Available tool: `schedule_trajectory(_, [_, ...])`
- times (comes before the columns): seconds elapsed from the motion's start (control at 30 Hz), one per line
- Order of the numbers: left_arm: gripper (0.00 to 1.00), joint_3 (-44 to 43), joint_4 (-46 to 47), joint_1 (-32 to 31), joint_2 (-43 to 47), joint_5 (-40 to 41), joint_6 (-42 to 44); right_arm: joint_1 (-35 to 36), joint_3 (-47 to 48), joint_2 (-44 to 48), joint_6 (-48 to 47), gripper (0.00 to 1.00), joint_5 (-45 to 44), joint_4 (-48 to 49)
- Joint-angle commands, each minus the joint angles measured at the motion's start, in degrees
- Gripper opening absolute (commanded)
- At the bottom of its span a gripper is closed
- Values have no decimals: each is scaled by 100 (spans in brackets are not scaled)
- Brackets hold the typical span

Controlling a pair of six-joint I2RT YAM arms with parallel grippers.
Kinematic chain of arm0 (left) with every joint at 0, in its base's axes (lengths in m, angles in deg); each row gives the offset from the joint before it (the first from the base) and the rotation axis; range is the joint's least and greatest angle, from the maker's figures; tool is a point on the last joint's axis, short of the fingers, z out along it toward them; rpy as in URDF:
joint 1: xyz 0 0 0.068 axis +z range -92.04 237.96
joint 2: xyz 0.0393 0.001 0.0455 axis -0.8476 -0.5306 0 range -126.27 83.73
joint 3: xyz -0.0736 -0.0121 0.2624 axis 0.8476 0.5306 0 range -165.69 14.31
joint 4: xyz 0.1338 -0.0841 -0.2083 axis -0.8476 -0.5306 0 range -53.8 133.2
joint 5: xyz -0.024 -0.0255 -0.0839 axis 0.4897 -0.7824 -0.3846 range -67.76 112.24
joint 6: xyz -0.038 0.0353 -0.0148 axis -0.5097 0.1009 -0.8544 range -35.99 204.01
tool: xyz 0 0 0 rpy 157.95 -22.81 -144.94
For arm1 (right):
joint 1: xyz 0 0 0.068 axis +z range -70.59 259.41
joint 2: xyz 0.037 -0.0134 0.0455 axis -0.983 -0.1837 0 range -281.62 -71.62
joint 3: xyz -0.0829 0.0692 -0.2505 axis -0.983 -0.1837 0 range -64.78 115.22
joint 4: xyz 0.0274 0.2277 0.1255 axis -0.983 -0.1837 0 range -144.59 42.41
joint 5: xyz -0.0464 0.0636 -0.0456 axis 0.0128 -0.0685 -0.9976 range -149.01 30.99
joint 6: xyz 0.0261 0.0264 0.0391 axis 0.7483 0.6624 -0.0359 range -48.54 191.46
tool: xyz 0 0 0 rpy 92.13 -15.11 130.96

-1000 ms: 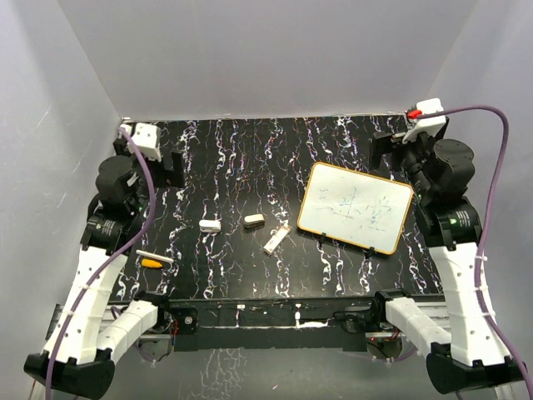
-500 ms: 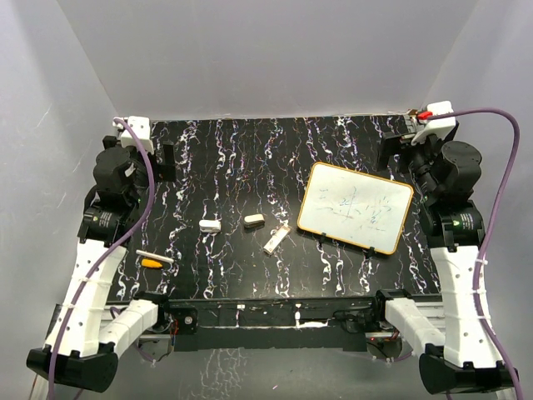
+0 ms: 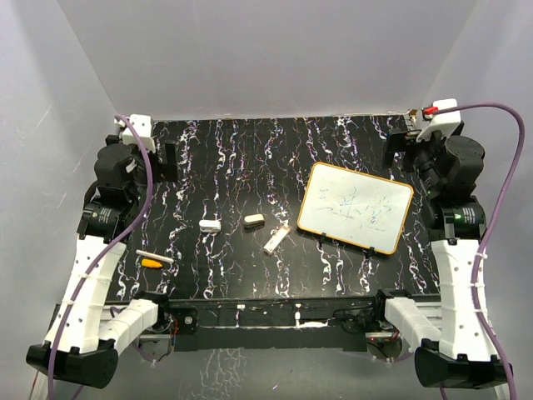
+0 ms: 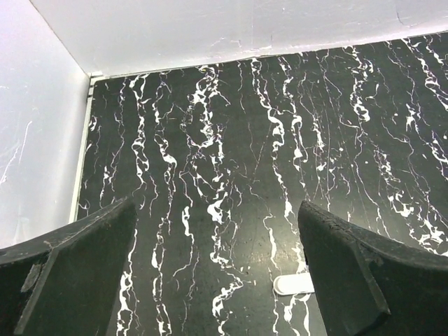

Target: Load the staples into the stapler

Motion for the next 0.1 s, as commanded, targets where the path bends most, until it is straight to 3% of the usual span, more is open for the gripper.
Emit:
schedule_trajectory(0.0, [97, -101, -83, 35, 127, -12, -60, -53, 311, 63, -21, 99, 92, 45])
schedule_trajectory(0.07, [97, -96, -74, 35, 132, 29, -51, -57, 307, 63, -39, 99, 114, 33])
